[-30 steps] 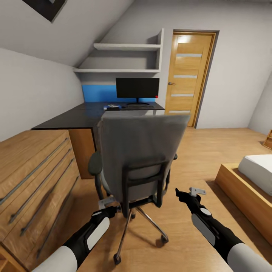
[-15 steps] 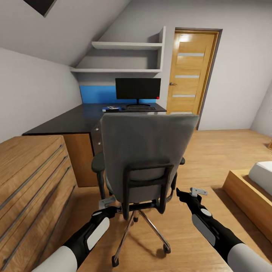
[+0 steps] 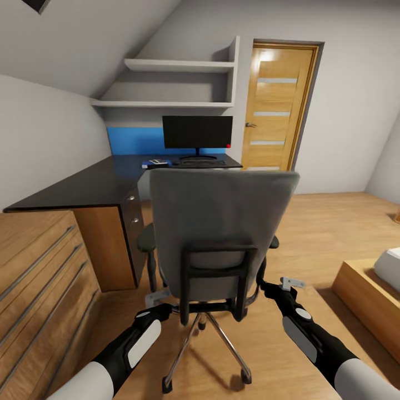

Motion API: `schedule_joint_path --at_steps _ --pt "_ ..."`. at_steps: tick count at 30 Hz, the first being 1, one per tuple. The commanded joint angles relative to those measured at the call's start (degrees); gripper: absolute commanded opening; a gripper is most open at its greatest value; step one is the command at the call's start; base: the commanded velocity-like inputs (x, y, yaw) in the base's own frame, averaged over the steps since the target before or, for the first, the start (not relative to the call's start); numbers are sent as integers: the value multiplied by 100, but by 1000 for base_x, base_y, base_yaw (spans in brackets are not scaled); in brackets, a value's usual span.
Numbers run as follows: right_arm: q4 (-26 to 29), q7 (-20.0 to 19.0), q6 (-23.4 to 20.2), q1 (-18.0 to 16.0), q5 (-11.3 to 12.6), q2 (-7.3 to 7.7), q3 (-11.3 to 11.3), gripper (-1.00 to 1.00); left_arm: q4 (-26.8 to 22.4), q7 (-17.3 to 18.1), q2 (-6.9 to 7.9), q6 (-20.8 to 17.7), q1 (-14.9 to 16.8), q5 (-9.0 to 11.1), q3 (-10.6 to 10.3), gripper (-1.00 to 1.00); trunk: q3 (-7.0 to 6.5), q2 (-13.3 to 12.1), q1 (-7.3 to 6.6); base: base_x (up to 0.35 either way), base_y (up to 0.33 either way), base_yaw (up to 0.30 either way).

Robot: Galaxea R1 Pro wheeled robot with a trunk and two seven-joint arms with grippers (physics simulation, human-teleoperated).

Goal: In the bedroom, organize the workspace by keeping the computer under the desk, ensuring the monitor is on the desk, placing the keyboard on the desk next to the monitor, placing the mouse on the desk next to the keyboard, moving the folder from the swivel chair onto the desk next to the mouse, stacking the notebook on top of the folder with the pen on top of the notebook, and positioning the swivel chair next to the desk.

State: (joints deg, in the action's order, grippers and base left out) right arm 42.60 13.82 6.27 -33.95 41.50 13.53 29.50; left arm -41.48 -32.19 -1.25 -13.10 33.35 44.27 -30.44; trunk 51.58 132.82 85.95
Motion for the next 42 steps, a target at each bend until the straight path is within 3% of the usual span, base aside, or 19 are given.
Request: schedule_joint_path --at_steps 1,21,36,42 --pt "3 41 40 -7 60 9 47 100 -10 -42 2 -8 5 68 -32 100 6 2 3 323 0 0" --pt "2 35 40 -7 52 9 47 100 -9 -31 2 -13 5 64 -32 100 6 2 3 -51 0 0" --pt "2 25 41 -8 42 9 58 100 -9 -24 11 -17 5 63 -31 100 6 2 3 -265 0 0" --pt "1 24 41 -7 -144 -6 68 100 -9 -36 5 -11 5 76 -39 100 6 2 3 -323 -16 0"
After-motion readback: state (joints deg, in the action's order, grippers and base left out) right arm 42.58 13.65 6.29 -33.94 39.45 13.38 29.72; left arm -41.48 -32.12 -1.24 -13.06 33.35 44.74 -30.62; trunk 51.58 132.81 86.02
